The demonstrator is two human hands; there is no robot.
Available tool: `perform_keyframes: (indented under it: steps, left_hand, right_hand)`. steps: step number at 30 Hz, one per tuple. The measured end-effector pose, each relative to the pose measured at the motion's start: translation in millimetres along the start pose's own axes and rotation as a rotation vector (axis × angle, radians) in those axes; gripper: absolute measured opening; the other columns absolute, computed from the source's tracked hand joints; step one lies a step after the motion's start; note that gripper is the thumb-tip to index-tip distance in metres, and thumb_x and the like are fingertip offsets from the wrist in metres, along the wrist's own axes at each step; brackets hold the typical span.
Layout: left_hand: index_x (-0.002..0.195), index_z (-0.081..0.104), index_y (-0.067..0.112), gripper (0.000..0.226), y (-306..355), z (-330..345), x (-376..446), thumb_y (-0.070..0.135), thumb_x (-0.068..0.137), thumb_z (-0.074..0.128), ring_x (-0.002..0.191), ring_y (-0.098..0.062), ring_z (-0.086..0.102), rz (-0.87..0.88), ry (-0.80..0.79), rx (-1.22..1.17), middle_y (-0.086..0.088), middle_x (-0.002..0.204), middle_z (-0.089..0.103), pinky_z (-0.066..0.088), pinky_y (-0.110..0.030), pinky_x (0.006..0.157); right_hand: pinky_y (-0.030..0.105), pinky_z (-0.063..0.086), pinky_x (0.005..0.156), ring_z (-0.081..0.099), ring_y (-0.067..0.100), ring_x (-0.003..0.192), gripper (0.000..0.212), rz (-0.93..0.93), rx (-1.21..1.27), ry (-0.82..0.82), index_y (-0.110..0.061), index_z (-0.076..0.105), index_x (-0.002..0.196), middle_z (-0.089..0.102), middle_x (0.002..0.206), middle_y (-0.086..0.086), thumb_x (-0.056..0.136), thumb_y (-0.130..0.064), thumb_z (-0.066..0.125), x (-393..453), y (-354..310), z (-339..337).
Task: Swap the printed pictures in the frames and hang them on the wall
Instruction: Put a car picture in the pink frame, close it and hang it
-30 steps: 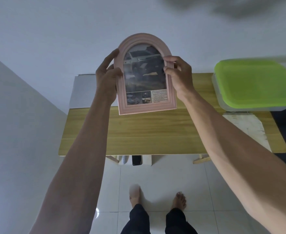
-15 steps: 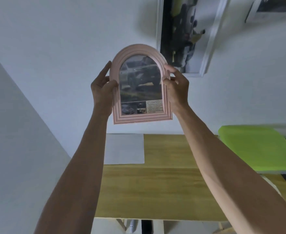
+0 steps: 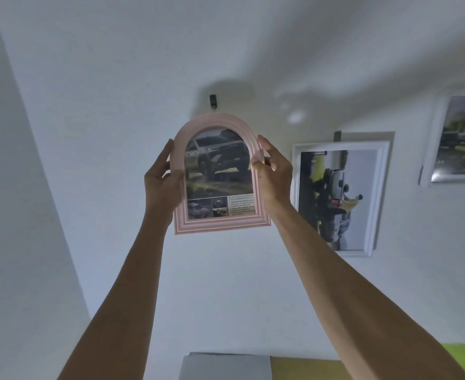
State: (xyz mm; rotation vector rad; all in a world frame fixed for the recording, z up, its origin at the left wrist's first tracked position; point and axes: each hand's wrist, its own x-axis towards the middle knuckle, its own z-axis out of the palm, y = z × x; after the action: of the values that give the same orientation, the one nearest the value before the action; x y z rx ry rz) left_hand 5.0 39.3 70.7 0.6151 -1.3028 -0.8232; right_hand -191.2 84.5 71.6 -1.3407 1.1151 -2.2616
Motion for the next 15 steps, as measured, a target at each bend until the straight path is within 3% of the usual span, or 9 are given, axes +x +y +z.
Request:
perform_keyframes:
  steps: [4, 9, 12, 15]
  left_hand:
    - [0.144, 0.051, 0.034, 0.056, 2, 5, 38, 0.005, 0.096, 0.057, 0.063, -0.011, 0.055, 0.093, -0.014, 0.045, -0.004, 0.101, 0.069, 0.047, -0.02, 0.047]
    - [0.147, 0.047, 0.03, 0.057, -6, 11, 68, 0.002, 0.098, 0.053, 0.063, -0.003, 0.059, 0.124, -0.007, 0.057, 0.006, 0.099, 0.07, 0.052, -0.022, 0.054]
    - [0.146, 0.049, 0.032, 0.058, -14, 14, 79, 0.001, 0.097, 0.051, 0.064, -0.007, 0.055, 0.12, 0.005, 0.061, 0.011, 0.093, 0.068, 0.049, -0.027, 0.058]
    - [0.144, 0.051, 0.034, 0.059, -24, 15, 84, 0.0, 0.096, 0.051, 0.07, -0.016, 0.054, 0.124, -0.004, 0.079, 0.004, 0.095, 0.067, 0.048, -0.034, 0.062]
  right_hand:
    - [0.002, 0.046, 0.071, 0.059, -0.007, 0.1, 0.049, -0.031, 0.027, 0.002, -0.027, 0.066, 0.133, 0.062, 0.137, -0.011, 0.091, -0.001, 0.064, 37, -3, 18]
    - [0.002, 0.046, 0.073, 0.058, -0.011, 0.096, 0.049, -0.053, 0.018, -0.005, -0.027, 0.066, 0.133, 0.061, 0.136, -0.016, 0.091, -0.001, 0.064, 65, 0, 31]
    - [0.002, 0.045, 0.075, 0.057, -0.014, 0.096, 0.05, -0.054, 0.008, 0.001, -0.029, 0.066, 0.133, 0.06, 0.128, -0.024, 0.091, -0.002, 0.064, 72, 6, 34]
    - [0.002, 0.046, 0.074, 0.058, -0.011, 0.097, 0.05, -0.048, 0.009, 0.018, -0.027, 0.065, 0.133, 0.061, 0.128, -0.021, 0.091, -0.001, 0.064, 72, 16, 33]
